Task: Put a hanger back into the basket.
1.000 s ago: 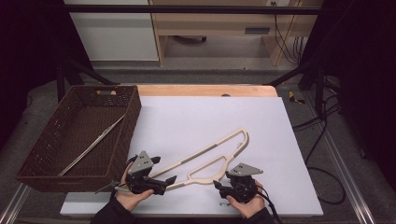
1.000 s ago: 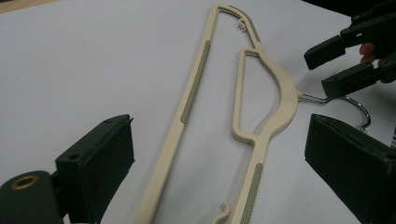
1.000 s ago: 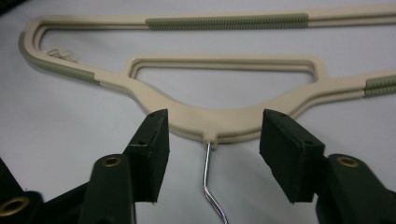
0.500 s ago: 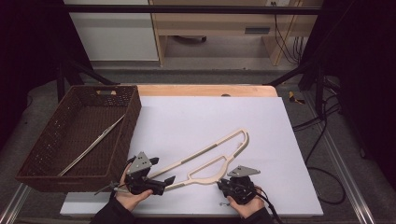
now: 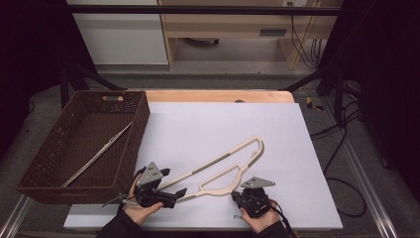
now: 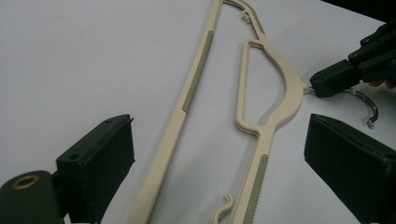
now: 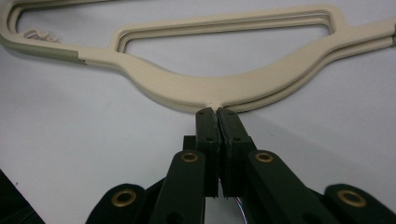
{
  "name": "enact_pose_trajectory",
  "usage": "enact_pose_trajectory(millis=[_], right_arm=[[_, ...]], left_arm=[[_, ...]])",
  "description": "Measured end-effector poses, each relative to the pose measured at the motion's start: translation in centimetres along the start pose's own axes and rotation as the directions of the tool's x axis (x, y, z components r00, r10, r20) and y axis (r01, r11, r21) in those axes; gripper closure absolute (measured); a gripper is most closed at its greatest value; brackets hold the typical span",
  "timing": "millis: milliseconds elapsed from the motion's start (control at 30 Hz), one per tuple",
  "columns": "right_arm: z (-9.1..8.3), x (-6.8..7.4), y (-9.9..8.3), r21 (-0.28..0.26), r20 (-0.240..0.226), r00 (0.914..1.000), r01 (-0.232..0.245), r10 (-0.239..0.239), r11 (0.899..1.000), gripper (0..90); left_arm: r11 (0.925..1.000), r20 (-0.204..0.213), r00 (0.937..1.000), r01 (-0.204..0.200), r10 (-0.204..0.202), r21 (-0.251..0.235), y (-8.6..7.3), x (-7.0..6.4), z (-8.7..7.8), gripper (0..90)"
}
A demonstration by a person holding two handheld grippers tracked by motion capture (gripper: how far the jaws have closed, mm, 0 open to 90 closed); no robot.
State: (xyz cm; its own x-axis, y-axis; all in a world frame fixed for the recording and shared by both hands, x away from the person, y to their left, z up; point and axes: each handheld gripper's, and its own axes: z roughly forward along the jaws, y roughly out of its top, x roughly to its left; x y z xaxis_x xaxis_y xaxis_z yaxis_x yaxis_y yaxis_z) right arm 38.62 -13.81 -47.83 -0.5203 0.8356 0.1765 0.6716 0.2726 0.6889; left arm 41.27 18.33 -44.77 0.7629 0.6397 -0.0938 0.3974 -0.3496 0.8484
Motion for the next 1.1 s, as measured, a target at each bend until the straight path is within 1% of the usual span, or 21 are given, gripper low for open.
enact_pose_trajectory(millis=[33, 67, 167, 233, 267, 300, 333, 367, 500, 533, 600, 633, 733, 767, 833, 867, 933, 967, 1033, 1067, 1100], right_arm=[[0.0, -0.1, 0.0, -0.003, -0.001, 1.0, 0.004, -0.004, 1.0, 88.4], [-0.1, 0.0, 0.0, -0.004, -0.008, 0.9999, -0.015, 0.015, 1.0, 88.4], [-0.3, -0.1, 0.2, -0.009, -0.011, 0.9999, -0.01, 0.01, 1.0, 88.4], [-0.5, 0.0, 0.3, -0.015, -0.016, 0.9996, -0.025, 0.024, 1.0, 88.5], [-0.6, -0.1, 0.4, -0.02, -0.012, 0.9999, -0.011, 0.011, 1.0, 88.5], [-0.6, 0.0, 0.5, -0.022, -0.015, 0.9997, -0.018, 0.018, 1.0, 88.6], [-0.7, -0.1, 0.6, -0.022, -0.011, 0.9999, -0.012, 0.012, 1.0, 88.7], [-0.9, -0.2, 0.8, -0.023, -0.002, 1.0, -0.007, 0.007, 1.0, 88.8], [-1.3, -0.2, 1.3, -0.023, -0.003, 0.9998, -0.019, 0.019, 1.0, 89.0], [-1.4, -0.2, 1.4, -0.027, -0.001, 0.9999, -0.011, 0.011, 1.0, 89.0], [-1.5, -0.2, 1.7, -0.027, 0.002, 1.0, -0.006, 0.007, 1.0, 89.0], [-1.6, -0.2, 1.8, -0.028, 0.004, 1.0, -0.003, 0.003, 1.0, 89.0], [-1.8, -0.1, 2.1, -0.026, 0.011, 0.9999, 0.005, -0.005, 1.0, 89.0], [-1.8, -0.1, 2.2, -0.024, 0.014, 0.9998, 0.017, -0.016, 1.0, 89.0], [-1.8, 0.0, 2.4, -0.018, 0.013, 0.9998, 0.014, -0.014, 1.0, 89.0], [-1.9, 0.1, 2.5, -0.018, 0.014, 0.9998, 0.017, -0.017, 1.0, 89.0], [-2.0, 0.1, 2.6, -0.018, 0.015, 0.9996, 0.025, -0.025, 1.0, 89.0], [-2.0, 0.1, 2.7, -0.018, 0.015, 0.9996, 0.023, -0.023, 1.0, 89.0], [-2.1, 0.1, 2.8, -0.018, 0.013, 0.9996, 0.026, -0.026, 0.999, 89.0], [-2.2, 0.1, 2.9, -0.02, 0.012, 0.9996, 0.026, -0.025, 0.999, 89.0], [-2.3, 0.2, 3.0, -0.017, 0.01, 0.9997, 0.021, -0.021, 1.0, 89.0]], left_arm=[[1.0, 0.0, 1.0, -0.001, 0.001, 0.0, 0.0, 0.0, 0.0, 8.3], [1.0, -0.001, 1.0, -0.001, 0.001, 0.0, 0.0, 0.0, 0.0, 8.3], [1.0, -0.001, 1.0, -0.003, 0.003, 0.001, 0.0, -0.1, 0.1, 8.3], [1.0, 0.002, 1.0, -0.006, 0.006, 0.005, 0.0, -0.1, 0.1, 8.4], [1.0, 0.001, 1.0, -0.007, 0.007, 0.005, 0.0, -0.1, 0.1, 8.6], [1.0, 0.001, 1.0, -0.008, 0.008, 0.003, 0.0, -0.2, 0.2, 8.7], [0.9999, 0.001, 0.9999, -0.011, 0.011, 0.004, 0.1, -0.3, 0.2, 8.7], [0.9998, 0.002, 0.9999, -0.017, 0.017, 0.007, 0.1, -0.4, 0.3, 8.8], [0.9992, 0.012, 0.9992, -0.038, 0.038, 0.011, 0.5, -0.9, 0.6, 9.2], [0.9991, 0.016, 0.999, -0.042, 0.041, 0.012, 0.7, -1.0, 0.7, 9.5], [0.9981, 0.03, 0.9978, -0.059, 0.059, 0.015, 1.2, -1.5, 1.0, 10.1], [0.9966, 0.033, 0.9963, -0.08, 0.079, 0.02, 1.5, -1.9, 1.3, 10.3], [0.9905, 0.047, 0.9904, -0.132, 0.13, 0.037, 2.3, -3.0, 2.0, 11.3], [0.9874, 0.056, 0.9873, -0.151, 0.149, 0.047, 2.5, -3.4, 2.3, 11.8], [0.9818, 0.068, 0.9823, -0.179, 0.174, 0.064, 3.0, -4.1, 3.3, 12.9], [0.9775, 0.08, 0.9785, -0.196, 0.19, 0.077, 3.3, -4.5, 3.9, 13.6], [0.971, 0.094, 0.9731, -0.219, 0.211, 0.095, 3.7, -5.0, 4.8, 14.9], [0.9687, 0.105, 0.9711, -0.225, 0.215, 0.104, 3.9, -5.4, 5.4, 15.7], [0.9605, 0.119, 0.9638, -0.252, 0.238, 0.118, 4.3, -6.0, 6.3, 17.3], [0.9528, 0.121, 0.9588, -0.272, 0.257, 0.134, 4.4, -6.2, 6.8, 18.4], [0.9471, 0.123, 0.9551, -0.286, 0.27, 0.146, 4.6, -6.5, 7.3, 19.8]])
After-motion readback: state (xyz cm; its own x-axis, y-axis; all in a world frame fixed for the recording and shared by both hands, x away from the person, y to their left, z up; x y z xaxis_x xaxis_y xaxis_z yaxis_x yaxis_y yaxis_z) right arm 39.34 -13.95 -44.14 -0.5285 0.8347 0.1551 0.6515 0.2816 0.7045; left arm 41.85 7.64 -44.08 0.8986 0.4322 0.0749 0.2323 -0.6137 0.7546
